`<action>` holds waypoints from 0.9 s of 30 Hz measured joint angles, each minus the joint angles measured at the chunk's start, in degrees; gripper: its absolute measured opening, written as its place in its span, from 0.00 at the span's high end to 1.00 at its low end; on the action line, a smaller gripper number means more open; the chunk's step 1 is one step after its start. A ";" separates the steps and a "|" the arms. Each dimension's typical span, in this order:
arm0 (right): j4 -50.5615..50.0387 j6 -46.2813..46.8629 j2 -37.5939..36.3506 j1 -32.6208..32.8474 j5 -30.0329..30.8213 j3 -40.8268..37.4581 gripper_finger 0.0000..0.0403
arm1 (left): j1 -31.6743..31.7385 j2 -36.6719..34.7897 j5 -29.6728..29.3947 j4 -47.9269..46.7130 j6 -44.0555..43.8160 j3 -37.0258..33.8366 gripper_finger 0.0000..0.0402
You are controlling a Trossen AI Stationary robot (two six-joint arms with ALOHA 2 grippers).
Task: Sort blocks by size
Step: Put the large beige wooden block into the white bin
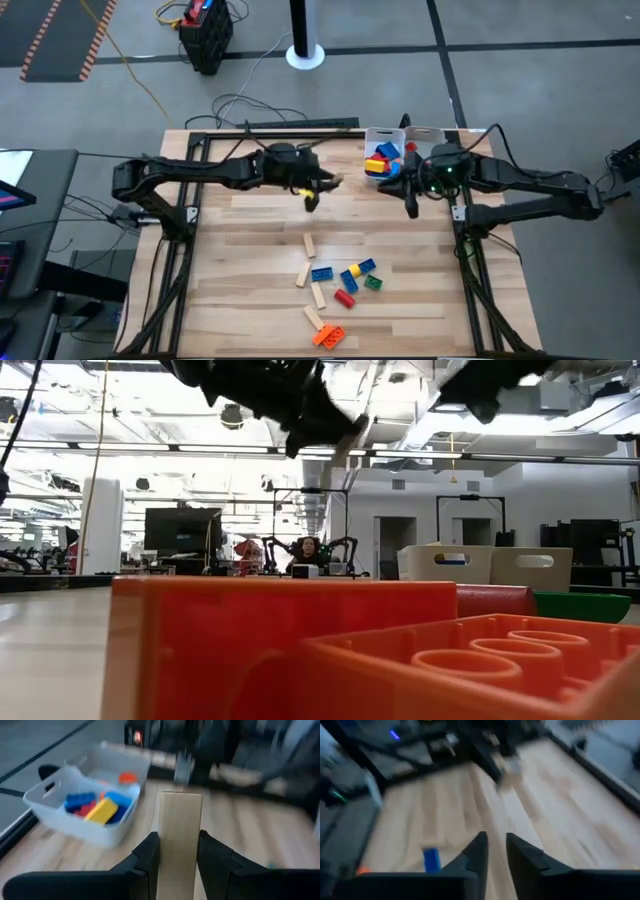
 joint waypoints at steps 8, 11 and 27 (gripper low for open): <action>13.83 -1.98 4.55 -0.96 -0.04 0.00 0.37 | -1.49 3.47 0.68 13.76 -12.18 -0.02 0.76; 16.85 -3.09 5.54 -0.92 -0.02 0.00 0.29 | -2.59 4.08 -0.82 15.64 -13.10 -0.03 0.76; 32.90 -1.22 14.41 -0.83 -0.04 0.00 0.28 | -3.64 4.01 -3.31 21.12 -9.82 -0.07 0.76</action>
